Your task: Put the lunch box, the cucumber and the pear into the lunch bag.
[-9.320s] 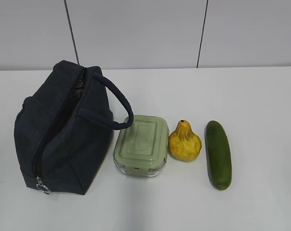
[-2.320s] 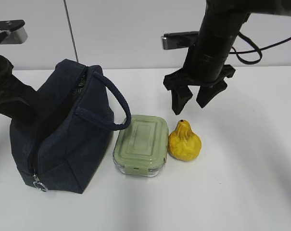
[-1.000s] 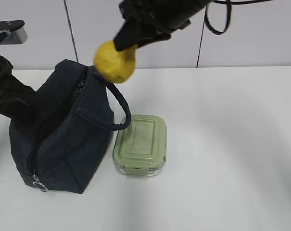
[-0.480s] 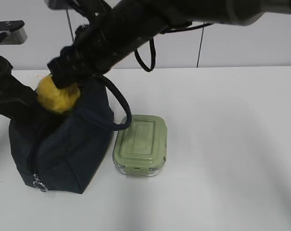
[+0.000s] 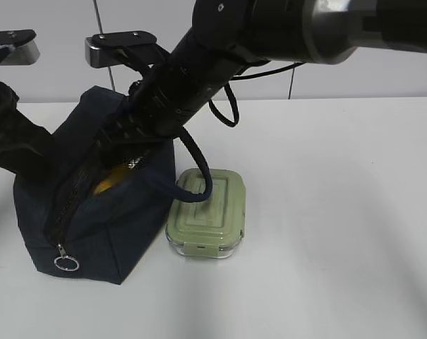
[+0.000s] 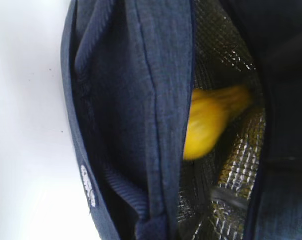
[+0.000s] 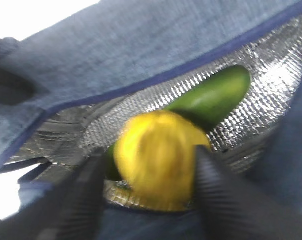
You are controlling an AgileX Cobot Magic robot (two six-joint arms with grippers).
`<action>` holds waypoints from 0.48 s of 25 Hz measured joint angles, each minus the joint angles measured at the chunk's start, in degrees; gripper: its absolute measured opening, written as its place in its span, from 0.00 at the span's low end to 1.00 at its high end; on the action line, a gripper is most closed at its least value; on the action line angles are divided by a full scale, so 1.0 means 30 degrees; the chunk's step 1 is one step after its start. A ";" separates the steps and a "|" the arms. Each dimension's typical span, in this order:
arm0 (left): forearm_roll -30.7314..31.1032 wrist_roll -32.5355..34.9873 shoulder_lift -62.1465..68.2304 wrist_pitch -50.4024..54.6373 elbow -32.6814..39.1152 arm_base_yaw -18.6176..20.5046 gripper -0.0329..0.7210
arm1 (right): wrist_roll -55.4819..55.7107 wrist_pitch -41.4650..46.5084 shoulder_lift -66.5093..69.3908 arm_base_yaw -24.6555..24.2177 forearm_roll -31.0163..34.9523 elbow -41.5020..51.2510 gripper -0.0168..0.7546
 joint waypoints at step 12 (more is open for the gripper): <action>0.0000 0.0000 0.0000 0.0063 0.0000 0.0000 0.05 | 0.3887 -0.0831 -0.4349 -0.3784 -0.1459 0.6226 0.68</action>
